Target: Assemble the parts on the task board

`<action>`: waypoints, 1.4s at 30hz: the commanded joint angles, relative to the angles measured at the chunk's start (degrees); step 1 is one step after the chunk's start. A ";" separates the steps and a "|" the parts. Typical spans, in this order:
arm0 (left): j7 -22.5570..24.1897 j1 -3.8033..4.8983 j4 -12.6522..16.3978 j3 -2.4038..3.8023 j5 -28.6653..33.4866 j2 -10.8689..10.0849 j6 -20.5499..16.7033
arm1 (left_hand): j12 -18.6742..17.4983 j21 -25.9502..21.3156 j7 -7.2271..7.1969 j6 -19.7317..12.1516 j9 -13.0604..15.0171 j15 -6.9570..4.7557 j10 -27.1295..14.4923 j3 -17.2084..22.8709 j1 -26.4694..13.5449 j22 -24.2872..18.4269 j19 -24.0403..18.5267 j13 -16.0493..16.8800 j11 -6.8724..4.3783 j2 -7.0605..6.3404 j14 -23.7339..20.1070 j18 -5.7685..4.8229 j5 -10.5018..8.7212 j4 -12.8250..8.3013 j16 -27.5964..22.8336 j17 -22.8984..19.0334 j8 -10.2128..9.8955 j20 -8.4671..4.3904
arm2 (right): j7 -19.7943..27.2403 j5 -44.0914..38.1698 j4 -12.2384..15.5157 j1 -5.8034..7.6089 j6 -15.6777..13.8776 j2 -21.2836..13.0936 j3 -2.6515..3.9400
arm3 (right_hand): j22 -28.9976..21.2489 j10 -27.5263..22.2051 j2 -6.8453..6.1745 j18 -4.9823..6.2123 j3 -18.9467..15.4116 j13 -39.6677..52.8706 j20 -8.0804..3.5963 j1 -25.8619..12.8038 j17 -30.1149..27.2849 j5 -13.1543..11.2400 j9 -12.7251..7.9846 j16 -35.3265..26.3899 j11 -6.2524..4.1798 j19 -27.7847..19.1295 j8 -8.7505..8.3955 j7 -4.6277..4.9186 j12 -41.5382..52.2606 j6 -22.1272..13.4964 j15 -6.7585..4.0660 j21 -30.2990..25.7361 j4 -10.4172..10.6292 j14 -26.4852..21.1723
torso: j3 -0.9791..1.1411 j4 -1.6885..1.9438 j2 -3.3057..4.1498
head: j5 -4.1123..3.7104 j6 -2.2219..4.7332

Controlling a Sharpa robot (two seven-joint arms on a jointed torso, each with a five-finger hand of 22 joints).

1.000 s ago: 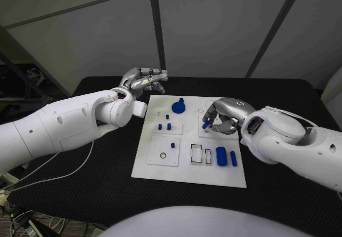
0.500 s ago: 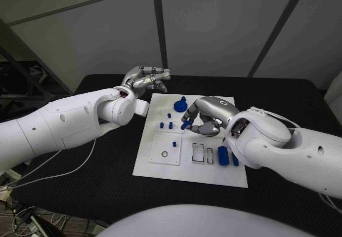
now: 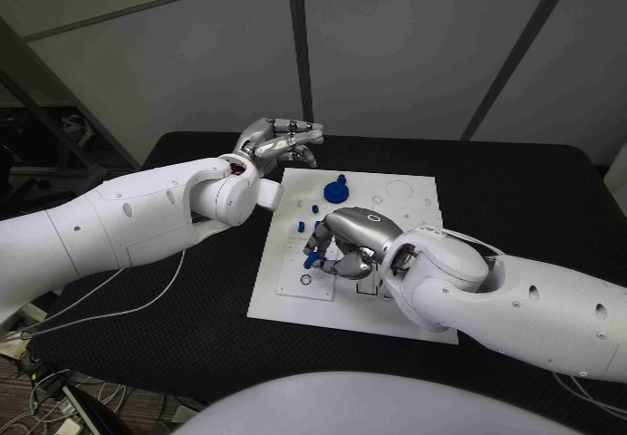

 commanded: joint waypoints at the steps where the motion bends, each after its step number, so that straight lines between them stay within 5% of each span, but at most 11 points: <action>1: 0.02 0.09 -0.03 0.04 -0.22 0.14 0.71 | 0.28 -0.24 0.07 -0.24 0.05 0.15 -0.47 -0.18 0.28 -0.07 0.12 -0.09 0.07 -0.01 -0.41 0.21 0.23 -0.06 0.13 -0.05 -0.26 0.02 | 2.25 0.06 -0.71 -0.16 0.11 0.48 -0.31 | -0.03 0.40 0.00 0.28 0.04 0.06 -0.33 -0.47 0.07 0.18 0.40 0.23 -0.09 -0.05 0.25 -0.14 -0.31 0.31 -0.40 0.06 0.01 1.97 | 0.07 -0.05 -0.04 | 0.16 -0.09; 21: -0.13 0.09 -0.30 0.04 -0.22 0.48 0.97 | 0.36 -0.25 0.09 -0.22 0.06 0.15 -0.49 -0.16 0.35 -0.07 0.13 -0.09 0.07 0.06 -0.43 0.21 0.22 -0.10 0.14 -0.09 -0.24 0.01 | 2.99 -1.36 -3.83 -1.12 2.01 2.58 -2.11 | 0.08 0.42 0.04 0.26 0.13 0.08 -0.32 -0.39 0.18 0.42 0.40 0.33 -0.06 -0.02 0.19 -0.09 -0.49 0.30 -0.39 0.13 -0.09 1.98 | 0.08 -0.04 -0.01 | 0.68 -0.82; 42: -0.22 0.09 -0.31 0.03 -0.22 0.45 1.09 | 0.40 -0.26 0.09 -0.19 0.07 0.15 -0.49 -0.17 0.35 -0.07 0.13 -0.09 0.08 0.10 -0.44 0.21 0.21 -0.09 0.15 -0.10 -0.21 0.01 | -0.38 -6.61 -4.83 -1.23 2.58 3.31 -2.38 | 0.07 0.46 0.11 0.26 0.18 0.10 -0.32 -0.36 0.17 0.51 0.41 0.33 -0.04 -0.03 0.16 -0.06 -0.58 0.32 -0.38 0.12 -0.12 1.97 | 0.09 -0.08 -0.05 | 0.81 -1.10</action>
